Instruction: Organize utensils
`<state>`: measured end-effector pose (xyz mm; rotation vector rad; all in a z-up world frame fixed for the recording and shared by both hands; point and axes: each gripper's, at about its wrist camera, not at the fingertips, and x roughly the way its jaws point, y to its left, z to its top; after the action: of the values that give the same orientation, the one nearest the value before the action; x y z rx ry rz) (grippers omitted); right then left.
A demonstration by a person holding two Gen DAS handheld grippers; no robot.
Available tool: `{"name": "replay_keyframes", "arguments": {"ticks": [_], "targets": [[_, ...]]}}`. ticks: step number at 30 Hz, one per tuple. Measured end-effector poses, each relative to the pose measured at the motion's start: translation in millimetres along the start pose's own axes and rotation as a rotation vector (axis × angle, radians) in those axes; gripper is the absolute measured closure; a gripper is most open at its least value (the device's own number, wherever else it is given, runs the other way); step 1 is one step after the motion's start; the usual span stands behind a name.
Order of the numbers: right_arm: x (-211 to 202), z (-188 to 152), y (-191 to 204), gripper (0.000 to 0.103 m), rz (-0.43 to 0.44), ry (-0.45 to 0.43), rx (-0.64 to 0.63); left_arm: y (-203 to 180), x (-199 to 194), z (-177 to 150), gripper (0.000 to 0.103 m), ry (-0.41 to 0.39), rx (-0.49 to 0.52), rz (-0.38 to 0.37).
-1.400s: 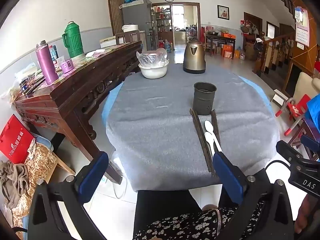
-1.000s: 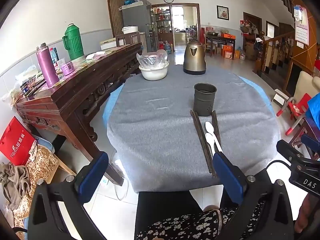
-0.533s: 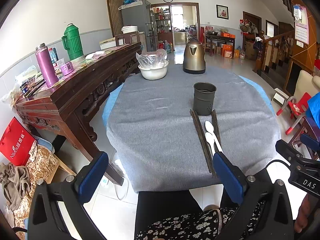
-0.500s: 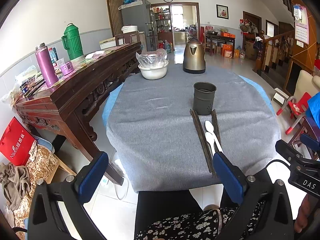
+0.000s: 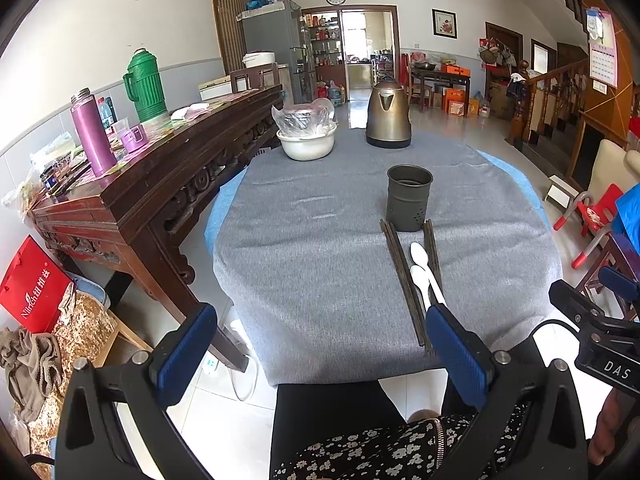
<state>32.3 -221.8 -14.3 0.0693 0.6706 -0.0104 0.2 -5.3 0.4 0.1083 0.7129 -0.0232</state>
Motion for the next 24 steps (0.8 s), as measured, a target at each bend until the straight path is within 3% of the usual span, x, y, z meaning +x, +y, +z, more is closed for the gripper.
{"name": "replay_keyframes", "arguments": {"ticks": [24], "targets": [[11,-1,-6,0.0,-0.005,0.034,0.019,3,12,-3,0.0,0.056,-0.009,0.001]]}}
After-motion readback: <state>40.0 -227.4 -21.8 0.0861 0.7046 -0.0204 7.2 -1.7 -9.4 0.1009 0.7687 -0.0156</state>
